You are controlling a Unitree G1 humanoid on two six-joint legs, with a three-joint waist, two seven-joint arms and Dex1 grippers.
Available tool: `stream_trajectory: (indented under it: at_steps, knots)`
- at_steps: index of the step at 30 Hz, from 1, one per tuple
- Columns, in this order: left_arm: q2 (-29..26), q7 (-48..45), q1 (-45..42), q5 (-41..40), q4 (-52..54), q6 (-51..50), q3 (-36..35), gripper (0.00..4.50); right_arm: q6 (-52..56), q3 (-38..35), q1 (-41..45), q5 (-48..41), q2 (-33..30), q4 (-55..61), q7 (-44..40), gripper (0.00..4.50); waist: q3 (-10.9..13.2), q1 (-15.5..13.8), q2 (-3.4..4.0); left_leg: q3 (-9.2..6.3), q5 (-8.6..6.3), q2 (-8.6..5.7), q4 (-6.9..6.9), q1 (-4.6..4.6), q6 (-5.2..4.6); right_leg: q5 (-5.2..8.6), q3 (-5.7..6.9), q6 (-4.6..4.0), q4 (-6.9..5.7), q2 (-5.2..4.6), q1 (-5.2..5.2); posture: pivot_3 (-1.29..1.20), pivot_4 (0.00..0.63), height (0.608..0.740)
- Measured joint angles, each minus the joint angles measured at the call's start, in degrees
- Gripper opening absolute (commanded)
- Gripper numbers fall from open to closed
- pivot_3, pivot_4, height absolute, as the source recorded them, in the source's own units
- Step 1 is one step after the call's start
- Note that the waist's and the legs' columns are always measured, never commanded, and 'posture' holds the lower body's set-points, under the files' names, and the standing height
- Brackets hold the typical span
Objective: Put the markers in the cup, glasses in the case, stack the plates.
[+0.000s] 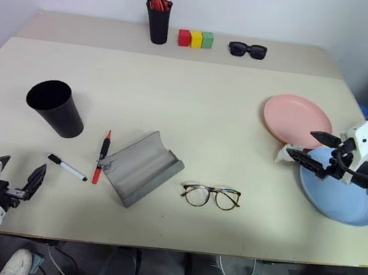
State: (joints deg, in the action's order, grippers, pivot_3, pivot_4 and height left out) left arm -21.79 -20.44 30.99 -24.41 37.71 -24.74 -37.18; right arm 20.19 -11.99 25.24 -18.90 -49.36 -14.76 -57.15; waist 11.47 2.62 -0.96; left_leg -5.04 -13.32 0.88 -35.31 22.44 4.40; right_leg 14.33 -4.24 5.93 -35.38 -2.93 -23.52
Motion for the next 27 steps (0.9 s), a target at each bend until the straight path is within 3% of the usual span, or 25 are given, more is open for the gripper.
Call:
stream_trajectory:
  at_steps: [12,18,19,20,21,27]
  knots:
    - [1.34,3.82,-0.37,1.96,1.32,-0.20,1.51,3.83,-1.98,4.05,4.53,1.75,3.31,-2.07,0.91,4.50,-0.01,-0.03,-0.01,0.02,0.00,0.00,0.02,-0.02,-0.01,-0.10,-0.07,-0.06,-0.12,0.08,-0.01,0.00,0.150,0.740]
    - [1.94,7.18,-2.75,4.51,4.46,-3.57,7.91,3.83,-1.47,7.42,4.62,1.84,7.99,4.11,2.17,4.50,-0.02,0.08,-0.02,0.02,0.00,0.02,0.00,-0.06,-0.01,-0.18,-0.13,0.09,-0.21,0.13,0.01,0.00,0.150,0.740]
    - [2.33,8.36,-3.64,4.93,5.51,-4.77,9.43,3.83,-1.29,8.69,4.55,2.06,8.95,5.58,2.61,4.50,-0.02,0.05,-0.02,0.01,0.01,0.03,0.00,-0.06,-0.01,-0.19,-0.13,0.11,-0.22,0.15,0.01,0.00,0.150,0.740]
    - [2.58,9.44,-4.82,5.19,6.44,-6.36,10.74,4.36,-1.19,9.65,4.44,2.41,9.93,7.02,3.03,4.50,-0.03,0.03,-0.02,0.01,0.01,0.03,0.00,-0.06,-0.01,-0.20,-0.13,0.12,-0.25,0.15,0.00,0.00,0.150,0.740]
    - [2.71,10.85,-6.03,5.44,7.24,-8.51,12.32,4.49,-1.10,10.83,4.42,2.53,11.03,8.66,3.51,4.50,-0.02,-0.01,-0.02,0.01,0.01,0.03,0.00,-0.06,-0.01,-0.20,-0.14,0.13,-0.29,0.15,0.00,0.00,0.150,0.740]
    - [11.82,27.10,-22.01,7.28,10.22,-29.19,13.90,4.49,2.29,16.92,3.39,1.61,18.96,20.60,6.15,4.50,-0.05,-0.12,-0.07,-0.13,0.01,0.00,-0.21,-0.05,-0.01,-0.27,-0.13,0.45,-0.62,0.21,0.00,0.00,0.150,0.740]
